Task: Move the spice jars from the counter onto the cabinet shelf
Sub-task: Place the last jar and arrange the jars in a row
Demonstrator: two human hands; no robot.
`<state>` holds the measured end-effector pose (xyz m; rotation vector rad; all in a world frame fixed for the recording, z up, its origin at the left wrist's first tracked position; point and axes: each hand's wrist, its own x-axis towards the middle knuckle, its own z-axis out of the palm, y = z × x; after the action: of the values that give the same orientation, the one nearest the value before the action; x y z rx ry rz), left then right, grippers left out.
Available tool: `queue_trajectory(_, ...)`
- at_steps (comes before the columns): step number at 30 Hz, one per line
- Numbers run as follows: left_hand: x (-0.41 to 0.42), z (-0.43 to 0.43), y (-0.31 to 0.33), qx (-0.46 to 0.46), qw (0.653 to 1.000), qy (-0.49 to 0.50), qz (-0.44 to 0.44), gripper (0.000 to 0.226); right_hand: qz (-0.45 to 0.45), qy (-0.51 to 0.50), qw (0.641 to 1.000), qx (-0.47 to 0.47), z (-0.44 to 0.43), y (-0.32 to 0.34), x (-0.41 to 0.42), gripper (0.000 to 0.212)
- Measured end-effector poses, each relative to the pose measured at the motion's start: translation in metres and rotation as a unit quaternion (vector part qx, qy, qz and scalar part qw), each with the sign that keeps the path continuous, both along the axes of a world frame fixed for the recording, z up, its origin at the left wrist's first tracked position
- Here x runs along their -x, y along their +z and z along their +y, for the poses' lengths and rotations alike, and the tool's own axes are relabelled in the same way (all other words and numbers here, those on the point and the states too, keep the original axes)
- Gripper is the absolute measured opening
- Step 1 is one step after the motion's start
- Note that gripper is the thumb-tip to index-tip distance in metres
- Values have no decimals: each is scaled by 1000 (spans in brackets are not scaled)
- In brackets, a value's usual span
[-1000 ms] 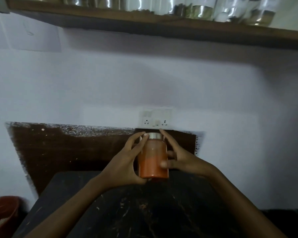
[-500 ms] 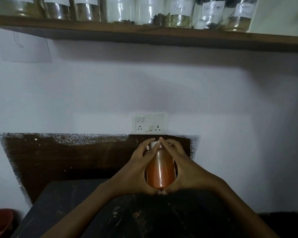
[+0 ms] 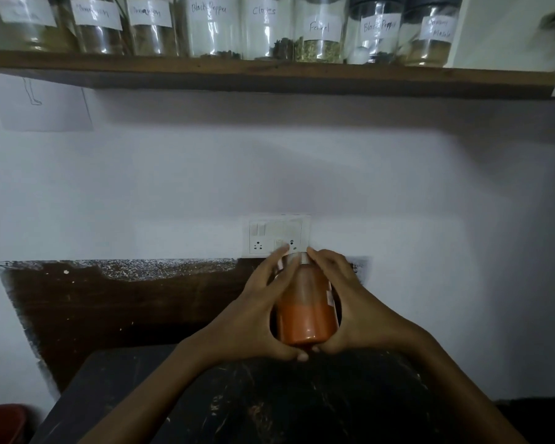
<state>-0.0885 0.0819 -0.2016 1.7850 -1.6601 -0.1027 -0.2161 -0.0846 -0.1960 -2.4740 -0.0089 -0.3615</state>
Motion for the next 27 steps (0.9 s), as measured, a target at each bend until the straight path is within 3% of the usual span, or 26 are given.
queue_trajectory(4, 2, -1, 5, 31, 999, 0, -25, 117, -6, -9, 1000, 4, 3, 9, 4, 120)
queue_trajectory(11, 3, 5, 5, 62, 996, -8, 61, 116, 36, 26, 992, -120, -5, 21, 17, 119)
queue_trajectory(16, 2, 5, 9, 5, 998, -26, 56, 124, 18, -10, 998, -55, 1, 17, 13, 113)
queue_trajectory(21, 2, 2, 17, 9, 1000, -14, 6, 123, 10, -28, 999, -32, 9, 19, 10, 111)
queue_trajectory(27, 3, 4, 16, 57, 993, -14, 103, 119, 52, 22, 995, -87, -1, 30, 22, 117)
